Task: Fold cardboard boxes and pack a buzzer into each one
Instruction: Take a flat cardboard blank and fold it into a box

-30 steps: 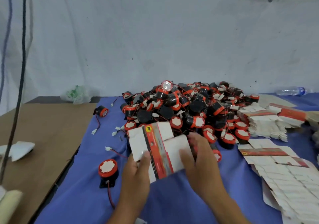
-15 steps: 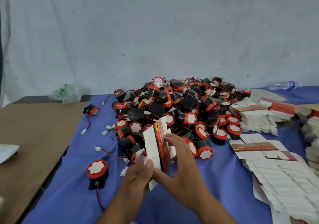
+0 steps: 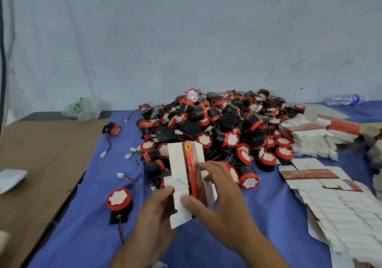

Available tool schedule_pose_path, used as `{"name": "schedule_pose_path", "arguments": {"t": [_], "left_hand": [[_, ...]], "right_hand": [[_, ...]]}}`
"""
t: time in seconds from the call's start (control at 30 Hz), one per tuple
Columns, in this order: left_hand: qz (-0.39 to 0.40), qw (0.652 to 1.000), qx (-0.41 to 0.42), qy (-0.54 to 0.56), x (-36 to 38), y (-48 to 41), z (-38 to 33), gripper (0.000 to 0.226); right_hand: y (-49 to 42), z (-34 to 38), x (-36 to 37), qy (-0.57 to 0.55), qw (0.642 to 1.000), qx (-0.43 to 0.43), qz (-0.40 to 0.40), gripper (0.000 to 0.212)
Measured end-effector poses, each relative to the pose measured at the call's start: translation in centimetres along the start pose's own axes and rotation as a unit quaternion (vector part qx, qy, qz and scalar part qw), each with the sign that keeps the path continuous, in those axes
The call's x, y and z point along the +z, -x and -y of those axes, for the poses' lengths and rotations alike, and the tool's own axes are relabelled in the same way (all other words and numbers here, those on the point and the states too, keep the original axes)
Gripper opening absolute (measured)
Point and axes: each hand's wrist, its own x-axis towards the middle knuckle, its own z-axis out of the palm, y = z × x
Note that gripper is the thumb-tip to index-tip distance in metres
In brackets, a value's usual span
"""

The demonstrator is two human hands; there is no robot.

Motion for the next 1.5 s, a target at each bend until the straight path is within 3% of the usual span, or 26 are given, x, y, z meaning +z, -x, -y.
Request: {"name": "schedule_pose_path", "arguments": {"t": [0.17,0.3,0.5,0.7,0.83,0.93,1.03,1.2,1.3,1.37,1.43,1.5], "left_hand": [[-0.068,0.991,0.050,-0.108,0.3,-0.4,-0.1,0.037],[-0.116,0.952,0.120,-0.256,0.3,-0.3,0.0,0.029],[-0.100,0.912,0.198,-0.346,1.0,0.1,0.6,0.032],[-0.099,0.872,0.267,-0.397,1.2,0.0,0.0,0.082],[-0.035,0.876,0.278,-0.392,0.7,0.4,0.4,0.087],[0.006,0.869,0.263,-0.419,0.8,0.3,0.4,0.090],[0.020,0.840,0.265,-0.473,0.3,0.9,0.7,0.080],[0.178,0.818,0.179,-0.517,0.2,1.2,0.5,0.052],[0.174,0.880,0.141,-0.419,0.6,1.0,0.6,0.039],[0.104,0.894,0.143,-0.412,0.8,0.0,1.1,0.047],[0.101,0.914,0.125,-0.372,-0.1,0.0,1.4,0.055],[0.107,0.912,0.128,-0.375,0.1,-0.3,1.3,0.061]], "right_hand": [[0.3,0.1,0.6,0.036,0.997,-0.024,0.057,0.081],[0.4,0.2,0.8,0.038,0.995,-0.040,0.077,0.075],[0.6,0.5,1.0,0.053,0.994,-0.057,0.082,0.066],[0.6,0.6,0.1,-0.044,0.998,-0.004,0.049,0.059],[0.5,0.9,0.9,-0.069,0.996,-0.016,0.044,0.054],[0.2,0.7,0.2,-0.108,0.993,0.003,-0.046,0.057],[-0.3,0.6,-0.5,-0.205,0.969,0.051,-0.126,0.054],[-1.2,-0.1,-1.5,-0.336,0.922,0.135,-0.139,0.042],[-1.6,-0.4,-2.0,-0.381,0.905,0.167,-0.092,0.060],[-1.5,-0.4,-1.6,-0.378,0.908,0.166,-0.070,0.067],[-1.3,0.0,-1.2,-0.354,0.921,0.151,-0.062,0.067],[-1.2,0.3,-1.0,-0.332,0.932,0.133,-0.064,0.067]]}}
